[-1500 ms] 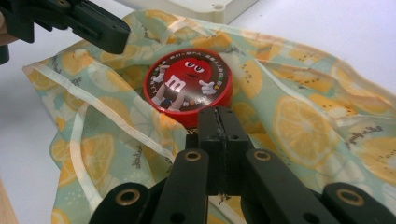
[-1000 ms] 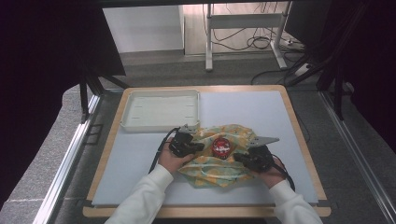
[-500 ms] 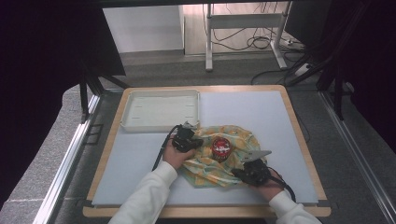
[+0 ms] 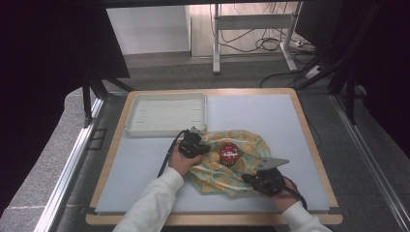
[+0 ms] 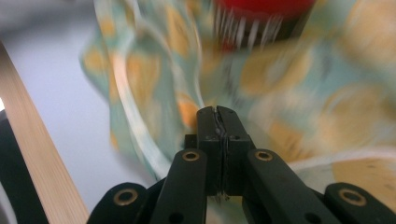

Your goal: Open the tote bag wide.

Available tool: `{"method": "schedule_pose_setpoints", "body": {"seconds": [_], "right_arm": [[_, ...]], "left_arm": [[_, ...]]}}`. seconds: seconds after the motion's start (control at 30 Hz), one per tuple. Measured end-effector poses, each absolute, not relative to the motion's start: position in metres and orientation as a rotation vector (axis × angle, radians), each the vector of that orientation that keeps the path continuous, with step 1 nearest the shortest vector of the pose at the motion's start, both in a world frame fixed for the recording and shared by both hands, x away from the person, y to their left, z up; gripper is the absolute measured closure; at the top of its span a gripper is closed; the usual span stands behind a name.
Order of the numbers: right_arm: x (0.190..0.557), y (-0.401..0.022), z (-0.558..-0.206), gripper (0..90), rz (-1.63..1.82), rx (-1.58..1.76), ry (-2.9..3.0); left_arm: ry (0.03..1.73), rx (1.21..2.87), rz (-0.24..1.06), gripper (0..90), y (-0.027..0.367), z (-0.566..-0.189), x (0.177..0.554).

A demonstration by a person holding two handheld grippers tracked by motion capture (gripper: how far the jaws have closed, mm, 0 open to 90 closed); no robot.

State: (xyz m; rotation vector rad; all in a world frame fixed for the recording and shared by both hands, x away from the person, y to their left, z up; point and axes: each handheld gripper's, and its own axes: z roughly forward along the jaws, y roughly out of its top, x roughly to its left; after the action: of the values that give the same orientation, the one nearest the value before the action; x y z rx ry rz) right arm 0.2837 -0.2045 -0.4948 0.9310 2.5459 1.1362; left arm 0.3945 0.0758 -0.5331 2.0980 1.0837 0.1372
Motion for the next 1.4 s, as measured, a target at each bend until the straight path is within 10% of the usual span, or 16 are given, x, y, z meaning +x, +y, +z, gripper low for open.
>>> {"method": "schedule_pose_setpoints", "body": {"seconds": [0.4,1.4], "right_arm": [[0.304,-0.152,-0.483,87.7,1.123,0.841,2.533],[0.302,-0.205,-0.49,88.7,1.183,1.036,2.483]], "left_arm": [[1.068,2.107,0.137,90.0,0.075,-0.532,0.392],[1.039,2.057,0.115,89.8,0.081,-0.515,0.381]]}}
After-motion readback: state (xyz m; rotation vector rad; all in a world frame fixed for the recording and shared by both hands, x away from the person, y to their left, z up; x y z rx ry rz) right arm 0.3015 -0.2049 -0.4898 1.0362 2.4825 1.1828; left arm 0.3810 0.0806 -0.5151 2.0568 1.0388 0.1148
